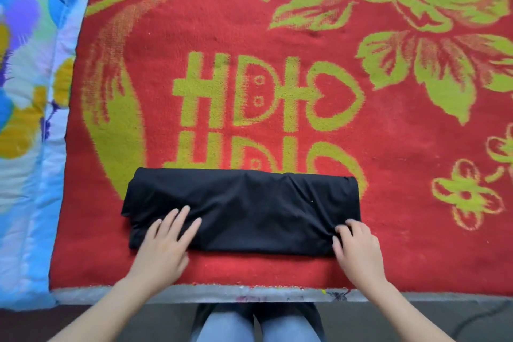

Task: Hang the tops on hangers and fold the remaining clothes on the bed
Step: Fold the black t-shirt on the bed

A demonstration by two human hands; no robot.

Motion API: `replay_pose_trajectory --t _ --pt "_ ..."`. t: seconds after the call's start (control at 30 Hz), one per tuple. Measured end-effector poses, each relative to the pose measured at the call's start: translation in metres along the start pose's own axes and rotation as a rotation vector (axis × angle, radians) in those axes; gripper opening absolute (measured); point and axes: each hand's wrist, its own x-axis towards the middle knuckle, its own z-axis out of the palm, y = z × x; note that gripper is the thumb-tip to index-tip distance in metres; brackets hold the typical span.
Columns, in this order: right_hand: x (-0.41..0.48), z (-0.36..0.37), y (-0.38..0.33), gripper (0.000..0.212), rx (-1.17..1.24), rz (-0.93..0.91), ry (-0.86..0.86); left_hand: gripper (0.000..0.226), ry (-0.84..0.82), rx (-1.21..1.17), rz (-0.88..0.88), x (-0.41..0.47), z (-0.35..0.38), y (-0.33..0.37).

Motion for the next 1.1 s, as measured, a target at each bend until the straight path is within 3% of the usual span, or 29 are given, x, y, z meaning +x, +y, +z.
replay_pose_trajectory --t 0.03,0.13,0.2,0.27,0.33,0.4,0.47,0.53,0.6,0.7,0.87,0.97,1.03,1.1 --pt "0.008 -0.001 -0.007 0.019 0.075 0.125 0.045 0.067 -0.053 -0.006 -0.022 0.006 0.002 0.012" --pt "0.029 -0.006 -0.01 0.057 0.274 0.477 -0.092 0.091 -0.258 -0.055 -0.192 0.026 -0.004 0.029" --pt "0.038 -0.008 -0.004 0.073 0.457 0.641 -0.129 0.082 -0.224 -0.05 -0.358 0.035 -0.009 0.024" --pt "0.042 -0.003 0.007 0.079 0.582 0.756 -0.137 0.068 -0.326 -0.056 -0.436 0.039 -0.004 0.014" --pt "0.044 0.003 0.016 0.061 0.74 0.787 -0.134 0.065 -0.366 -0.071 -0.421 0.038 -0.008 0.009" --pt "0.041 0.002 0.02 0.026 0.95 0.83 -0.096 0.063 -0.343 -0.116 -0.39 0.034 -0.012 0.007" --pt "0.038 -0.005 0.024 0.01 1.102 0.857 -0.081 0.061 -0.296 -0.121 -0.334 0.03 -0.011 0.01" --pt "0.032 -0.018 0.021 0.002 1.152 0.817 -0.067 0.061 -0.161 -0.13 -0.201 0.024 -0.009 0.024" --pt "0.028 -0.031 0.009 0.014 1.08 0.756 -0.013 0.065 -0.181 -0.158 -0.166 0.02 -0.004 0.04" --pt "0.021 -0.054 -0.027 0.019 0.935 0.609 0.117 0.072 -0.356 -0.24 -0.305 0.014 0.01 0.06" --pt "0.018 -0.102 -0.138 0.04 0.879 0.312 0.215 0.078 -0.371 -0.271 -0.4 0.01 0.015 0.083" --pt "0.019 -0.104 -0.215 0.026 0.83 0.029 0.045 0.102 -0.239 -0.248 -0.349 0.001 0.016 0.078" --pt "0.017 -0.096 -0.262 0.014 0.806 -0.116 -0.197 0.073 -0.116 -0.316 -0.343 -0.014 0.014 0.078" --pt "0.009 -0.083 -0.294 0.039 0.735 -0.244 -0.466 0.042 -0.034 -0.42 -0.455 -0.033 0.01 0.079"
